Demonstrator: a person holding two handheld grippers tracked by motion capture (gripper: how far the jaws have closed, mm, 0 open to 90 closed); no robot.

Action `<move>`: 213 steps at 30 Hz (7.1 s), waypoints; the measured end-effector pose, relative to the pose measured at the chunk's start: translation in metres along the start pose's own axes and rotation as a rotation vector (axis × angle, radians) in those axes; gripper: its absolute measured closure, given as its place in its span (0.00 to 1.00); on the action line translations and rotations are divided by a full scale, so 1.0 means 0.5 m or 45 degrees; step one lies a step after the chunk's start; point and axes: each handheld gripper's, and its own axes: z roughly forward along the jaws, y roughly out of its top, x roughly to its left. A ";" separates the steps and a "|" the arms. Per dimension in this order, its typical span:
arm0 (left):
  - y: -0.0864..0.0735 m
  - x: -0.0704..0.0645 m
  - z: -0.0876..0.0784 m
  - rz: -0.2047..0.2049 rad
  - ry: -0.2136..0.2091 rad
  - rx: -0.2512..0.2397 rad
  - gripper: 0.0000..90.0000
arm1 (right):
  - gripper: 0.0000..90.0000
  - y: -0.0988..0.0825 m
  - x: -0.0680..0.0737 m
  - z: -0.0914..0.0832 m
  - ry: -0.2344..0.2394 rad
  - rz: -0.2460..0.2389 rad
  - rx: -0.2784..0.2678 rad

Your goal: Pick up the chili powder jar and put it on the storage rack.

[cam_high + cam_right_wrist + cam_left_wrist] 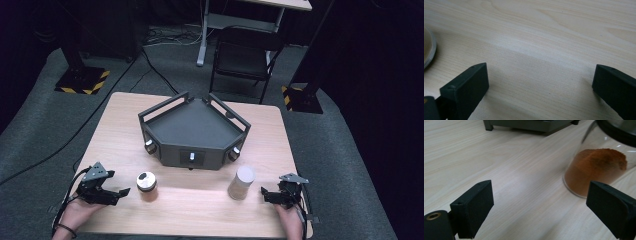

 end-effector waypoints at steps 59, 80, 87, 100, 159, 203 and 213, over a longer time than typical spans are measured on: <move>0.024 -0.093 0.061 0.113 -0.085 -0.078 0.09 | 0.00 0.000 0.000 0.000 -0.001 0.001 0.000; 0.017 -0.116 0.085 0.095 -0.057 -0.105 0.21 | 0.00 0.000 0.001 0.000 -0.002 0.001 0.000; 0.017 -0.113 0.091 0.097 -0.061 -0.105 0.32 | 0.00 0.000 0.001 0.000 -0.002 0.001 0.000; 0.017 -0.116 0.089 0.094 -0.047 -0.110 0.34 | 0.00 0.000 0.001 0.000 -0.003 0.002 0.001; 0.133 -0.127 0.030 0.083 -0.006 -0.227 0.35 | 0.00 0.000 0.002 0.000 -0.004 0.005 0.001; 0.283 -0.112 0.030 0.135 0.046 -0.247 0.35 | 0.00 0.000 0.002 0.000 -0.004 0.004 0.000; 0.322 -0.102 0.047 0.116 0.076 -0.262 0.35 | 0.00 0.000 0.002 0.000 -0.003 0.004 0.001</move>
